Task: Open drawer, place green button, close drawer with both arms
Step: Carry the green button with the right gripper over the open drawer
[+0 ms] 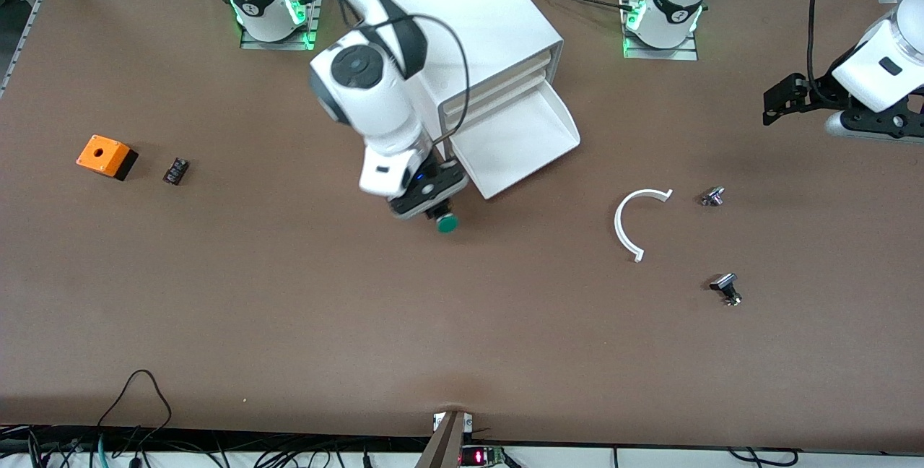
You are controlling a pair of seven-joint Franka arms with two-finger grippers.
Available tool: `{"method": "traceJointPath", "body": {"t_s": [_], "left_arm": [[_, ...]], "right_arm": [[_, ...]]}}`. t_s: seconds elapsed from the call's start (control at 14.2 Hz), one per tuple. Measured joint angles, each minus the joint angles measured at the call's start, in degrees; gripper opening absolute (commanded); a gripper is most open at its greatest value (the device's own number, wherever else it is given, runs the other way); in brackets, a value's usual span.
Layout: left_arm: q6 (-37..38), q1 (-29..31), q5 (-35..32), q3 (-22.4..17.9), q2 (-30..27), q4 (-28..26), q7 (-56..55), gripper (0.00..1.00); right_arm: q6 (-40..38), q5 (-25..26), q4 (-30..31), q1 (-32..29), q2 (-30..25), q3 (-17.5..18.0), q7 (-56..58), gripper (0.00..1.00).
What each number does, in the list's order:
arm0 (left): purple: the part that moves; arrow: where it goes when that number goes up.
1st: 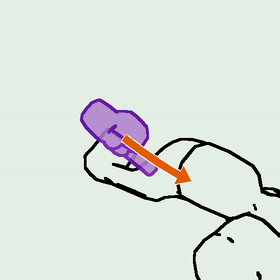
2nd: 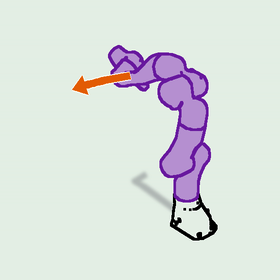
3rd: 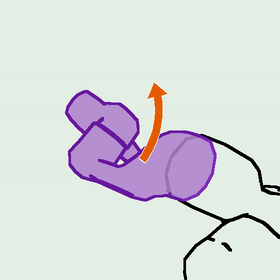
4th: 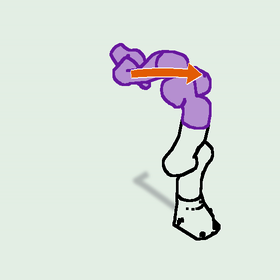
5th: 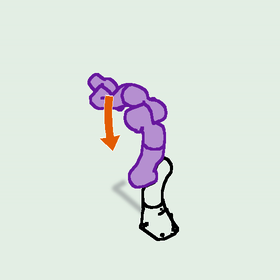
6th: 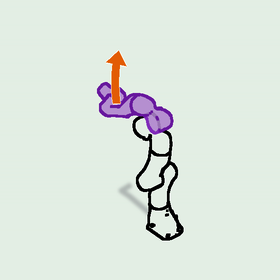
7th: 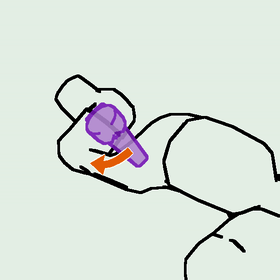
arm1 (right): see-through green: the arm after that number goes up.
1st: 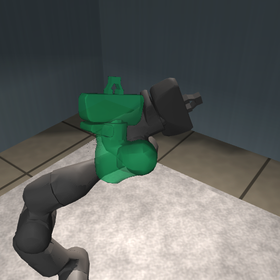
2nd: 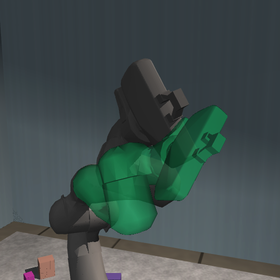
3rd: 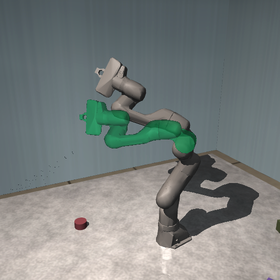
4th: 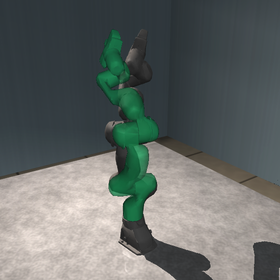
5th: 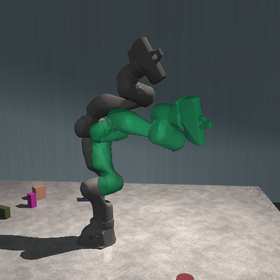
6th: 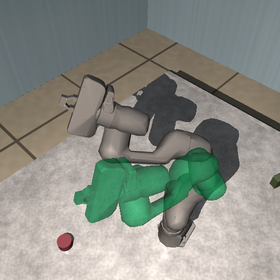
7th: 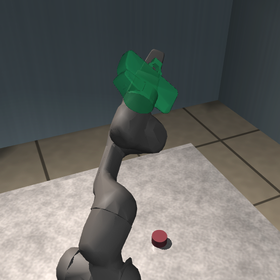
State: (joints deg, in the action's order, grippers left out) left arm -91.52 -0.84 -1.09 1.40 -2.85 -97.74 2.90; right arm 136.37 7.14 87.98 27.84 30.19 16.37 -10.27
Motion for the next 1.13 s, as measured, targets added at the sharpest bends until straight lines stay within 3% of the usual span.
{"method": "traceJointPath", "body": {"t_s": [0.14,0.28,0.63,0.92,1.13], "left_arm": [[0.0,0.0,0.0,0.0,0.3,0.2,-0.2,1.0],[0.0,0.1,0.0,0.0,0.6,0.5,-0.3,1.0],[0.0,0.1,0.0,-0.1,1.6,1.8,-0.4,1.0],[0.0,0.2,0.0,-0.2,1.8,1.9,-0.6,1.0],[0.0,0.2,0.0,-0.2,1.8,1.9,-0.7,1.0]], "right_arm": [[-0.1,2.5,-1.2,0.5,0.1,4.5,2.3,0.22],[-0.2,7.7,-1.8,2.7,0.2,6.1,7.0,0.22],[-0.3,10.5,-3.4,7.2,4.4,6.1,24.9,0.22],[-3.5,18.6,-3.7,9.5,7.7,6.1,28.2,0.22],[-5.9,20.9,-3.7,10.9,9.7,6.1,32.4,0.22]]}}
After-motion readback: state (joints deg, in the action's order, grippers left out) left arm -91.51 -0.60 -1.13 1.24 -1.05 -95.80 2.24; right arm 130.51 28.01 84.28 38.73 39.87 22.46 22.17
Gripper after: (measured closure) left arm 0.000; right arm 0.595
